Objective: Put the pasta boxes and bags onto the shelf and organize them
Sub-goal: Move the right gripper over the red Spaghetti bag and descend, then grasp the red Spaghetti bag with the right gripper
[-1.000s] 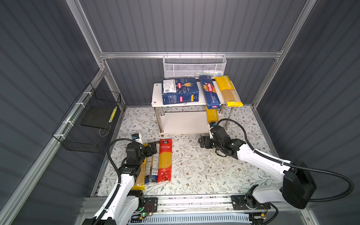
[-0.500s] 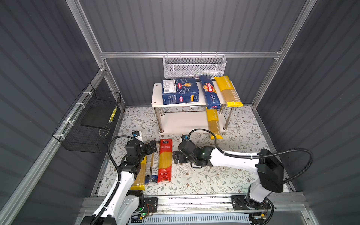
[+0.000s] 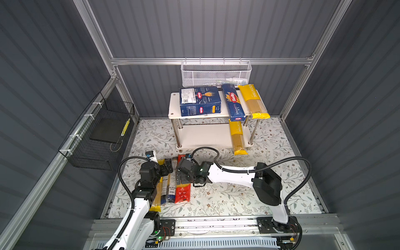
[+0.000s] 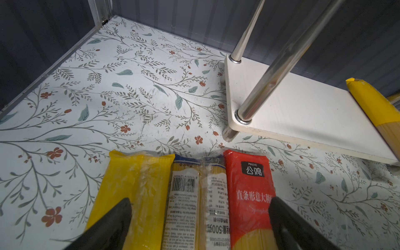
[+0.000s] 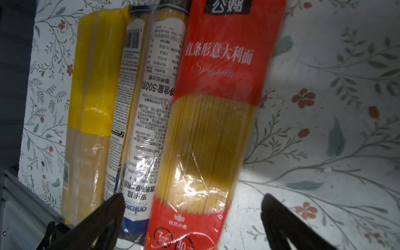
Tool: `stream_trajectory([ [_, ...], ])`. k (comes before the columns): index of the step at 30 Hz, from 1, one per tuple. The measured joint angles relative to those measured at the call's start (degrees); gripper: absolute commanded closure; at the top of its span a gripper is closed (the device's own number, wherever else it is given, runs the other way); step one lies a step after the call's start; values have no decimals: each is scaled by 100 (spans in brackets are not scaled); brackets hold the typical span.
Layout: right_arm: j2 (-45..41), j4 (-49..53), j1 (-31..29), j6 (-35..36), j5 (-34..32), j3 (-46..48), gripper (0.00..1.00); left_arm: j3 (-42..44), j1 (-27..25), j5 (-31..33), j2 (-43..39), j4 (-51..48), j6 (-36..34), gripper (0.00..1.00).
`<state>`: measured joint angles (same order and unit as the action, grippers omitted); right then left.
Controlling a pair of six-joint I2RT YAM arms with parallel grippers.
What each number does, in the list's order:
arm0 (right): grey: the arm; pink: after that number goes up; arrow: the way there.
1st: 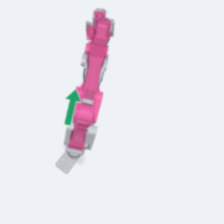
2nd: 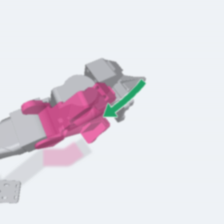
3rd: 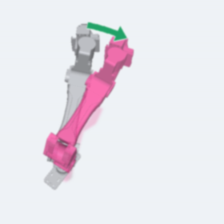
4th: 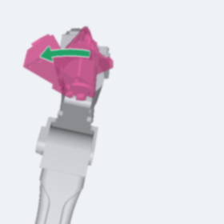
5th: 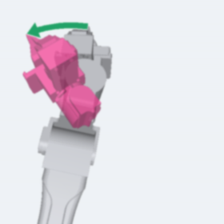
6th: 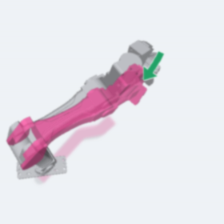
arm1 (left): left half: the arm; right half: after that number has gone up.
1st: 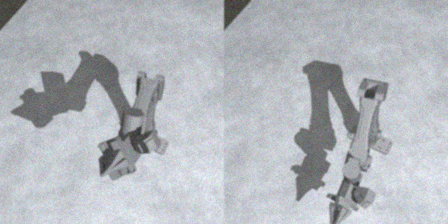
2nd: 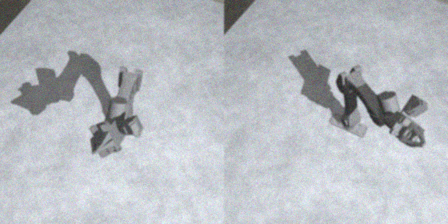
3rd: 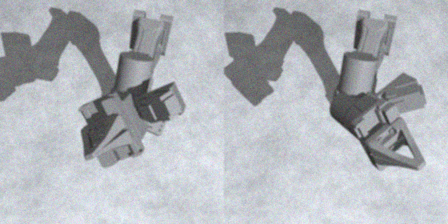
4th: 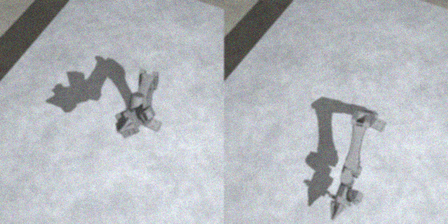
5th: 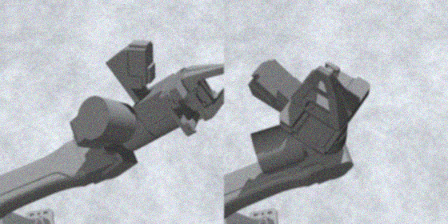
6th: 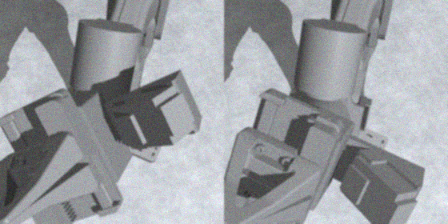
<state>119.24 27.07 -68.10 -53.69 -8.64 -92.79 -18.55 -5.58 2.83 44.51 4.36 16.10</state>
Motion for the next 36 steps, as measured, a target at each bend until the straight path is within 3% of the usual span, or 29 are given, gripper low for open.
stream_trajectory([
  [10, 1001, 1036, -155, -295, -190, -1128, 1, -68, 46, 304, 693, 17, 87, 0],
  [24, 1377, 1821, -160, -422, -402, -1602, 1, -101, 109, 533, 546, -24, 238, 0],
  [32, 614, 1661, -142, -354, -483, -426, 1, -101, 109, 509, 378, -24, 238, 0],
  [36, 55, 1331, -103, 101, -304, 417, 1, -101, 109, 505, 247, -22, 238, 0],
])
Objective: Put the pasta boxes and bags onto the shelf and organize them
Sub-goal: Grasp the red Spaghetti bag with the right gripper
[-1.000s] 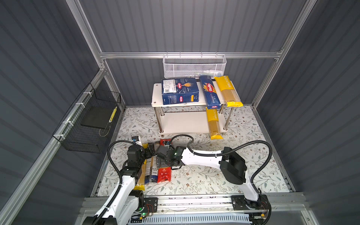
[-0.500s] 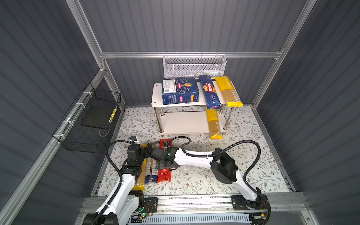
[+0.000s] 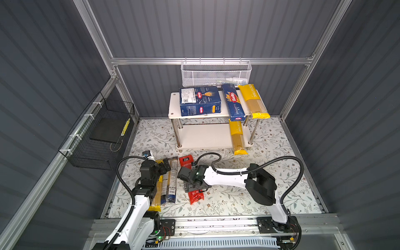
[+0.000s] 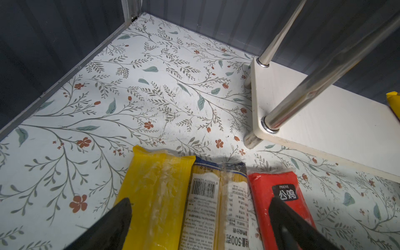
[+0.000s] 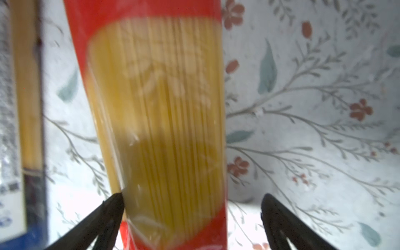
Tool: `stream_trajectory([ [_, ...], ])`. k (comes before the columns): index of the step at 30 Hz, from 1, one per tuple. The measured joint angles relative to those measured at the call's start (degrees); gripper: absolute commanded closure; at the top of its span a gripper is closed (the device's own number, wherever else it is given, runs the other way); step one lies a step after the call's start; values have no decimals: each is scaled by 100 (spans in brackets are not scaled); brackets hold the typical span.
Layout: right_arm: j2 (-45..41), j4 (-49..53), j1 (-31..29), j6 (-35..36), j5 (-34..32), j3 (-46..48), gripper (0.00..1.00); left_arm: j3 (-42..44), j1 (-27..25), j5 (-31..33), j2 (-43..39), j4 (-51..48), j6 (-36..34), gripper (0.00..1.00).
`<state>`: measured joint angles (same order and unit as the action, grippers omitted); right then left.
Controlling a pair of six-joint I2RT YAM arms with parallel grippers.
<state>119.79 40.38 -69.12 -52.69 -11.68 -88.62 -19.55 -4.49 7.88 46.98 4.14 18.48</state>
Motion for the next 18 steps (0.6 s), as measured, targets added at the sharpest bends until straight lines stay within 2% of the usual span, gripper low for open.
stream_trajectory([
  [5, -710, -400, 0, 874, 160, 763, 1, 0, 0, -20, 74, 0, 0, 0],
  [9, -1023, -511, -2, 1390, 90, 846, 1, 0, 0, -26, 227, -2, 0, 0],
  [18, -654, -846, -2, 1646, 181, 612, 1, 0, 0, -39, 68, 2, 0, 0],
])
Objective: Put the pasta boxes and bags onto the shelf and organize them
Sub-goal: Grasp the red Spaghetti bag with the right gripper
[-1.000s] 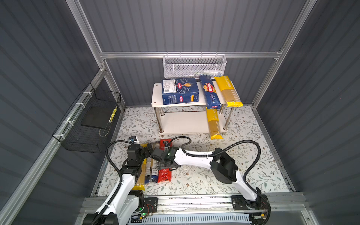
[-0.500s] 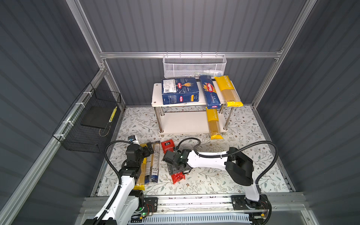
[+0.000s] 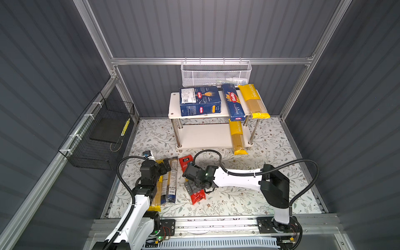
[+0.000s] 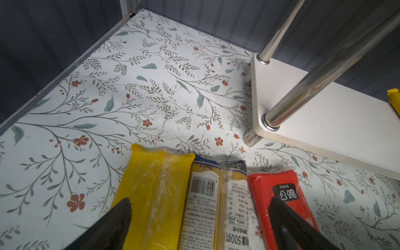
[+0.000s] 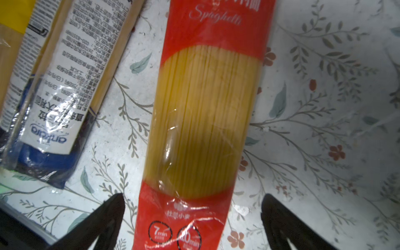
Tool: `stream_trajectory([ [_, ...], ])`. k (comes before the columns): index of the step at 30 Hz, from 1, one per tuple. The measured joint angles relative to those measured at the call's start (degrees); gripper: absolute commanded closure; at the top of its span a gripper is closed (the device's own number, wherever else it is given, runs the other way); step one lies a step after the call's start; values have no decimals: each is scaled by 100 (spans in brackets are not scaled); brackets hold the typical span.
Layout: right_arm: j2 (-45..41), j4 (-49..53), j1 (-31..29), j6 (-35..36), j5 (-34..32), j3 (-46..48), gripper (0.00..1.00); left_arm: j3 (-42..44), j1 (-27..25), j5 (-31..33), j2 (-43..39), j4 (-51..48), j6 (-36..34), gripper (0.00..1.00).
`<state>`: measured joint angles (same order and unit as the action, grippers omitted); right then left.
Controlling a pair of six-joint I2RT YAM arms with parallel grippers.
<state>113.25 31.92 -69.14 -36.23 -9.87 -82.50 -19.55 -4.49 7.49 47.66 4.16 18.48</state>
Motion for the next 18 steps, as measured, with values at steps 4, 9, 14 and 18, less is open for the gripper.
stream_trajectory([
  [4, 352, -9, 0, -20, 85, -181, 1, 0, 0, -17, 50, 0, -2, 0],
  [9, 721, 341, 0, -42, -72, -660, 1, 0, 0, -90, 98, 0, -4, 0],
  [14, 800, 555, 0, -22, -199, -798, 1, 0, 0, -127, 83, 0, -4, 0],
  [18, 820, 605, 2, -13, -195, -796, 1, 0, 0, -129, 83, 2, -4, 0],
])
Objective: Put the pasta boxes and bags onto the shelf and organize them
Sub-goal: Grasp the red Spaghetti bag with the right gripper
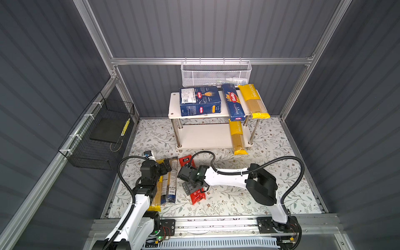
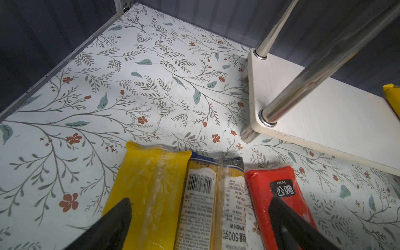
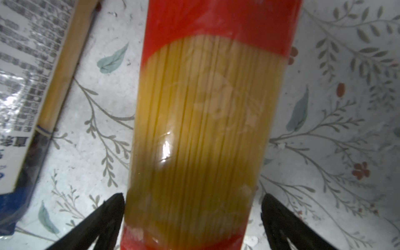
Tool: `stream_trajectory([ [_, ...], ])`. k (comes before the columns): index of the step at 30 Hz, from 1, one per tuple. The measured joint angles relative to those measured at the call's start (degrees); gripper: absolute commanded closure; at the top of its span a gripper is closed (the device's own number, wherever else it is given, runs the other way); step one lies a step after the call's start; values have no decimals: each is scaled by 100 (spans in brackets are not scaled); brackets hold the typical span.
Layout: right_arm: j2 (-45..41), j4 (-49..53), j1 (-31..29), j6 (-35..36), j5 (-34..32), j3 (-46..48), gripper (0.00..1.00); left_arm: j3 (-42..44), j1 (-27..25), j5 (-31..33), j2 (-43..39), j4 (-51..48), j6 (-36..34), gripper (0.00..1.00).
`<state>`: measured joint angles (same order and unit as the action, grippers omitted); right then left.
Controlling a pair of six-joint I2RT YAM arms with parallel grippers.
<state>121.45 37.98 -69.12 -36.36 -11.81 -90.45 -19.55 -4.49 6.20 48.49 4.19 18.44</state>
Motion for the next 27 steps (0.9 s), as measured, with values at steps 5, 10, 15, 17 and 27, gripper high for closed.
stream_trajectory([
  [5, 0, -11, 31, -2, 11, 7, 1, 0, 0, -2, 0, 0, 0, 0],
  [10, 26, -33, 48, 42, 57, 7, 1, 0, 0, -2, 0, 0, 0, 0],
  [15, 177, -79, 85, 59, 166, 2, 1, 0, 0, -20, 0, -2, 0, 0],
  [17, 188, -74, 116, 74, 216, -33, 1, 0, 0, -20, 0, -2, 0, 0],
  [27, 339, 26, 164, 122, 289, -269, 1, 0, 4, -22, 0, -2, 0, 0],
])
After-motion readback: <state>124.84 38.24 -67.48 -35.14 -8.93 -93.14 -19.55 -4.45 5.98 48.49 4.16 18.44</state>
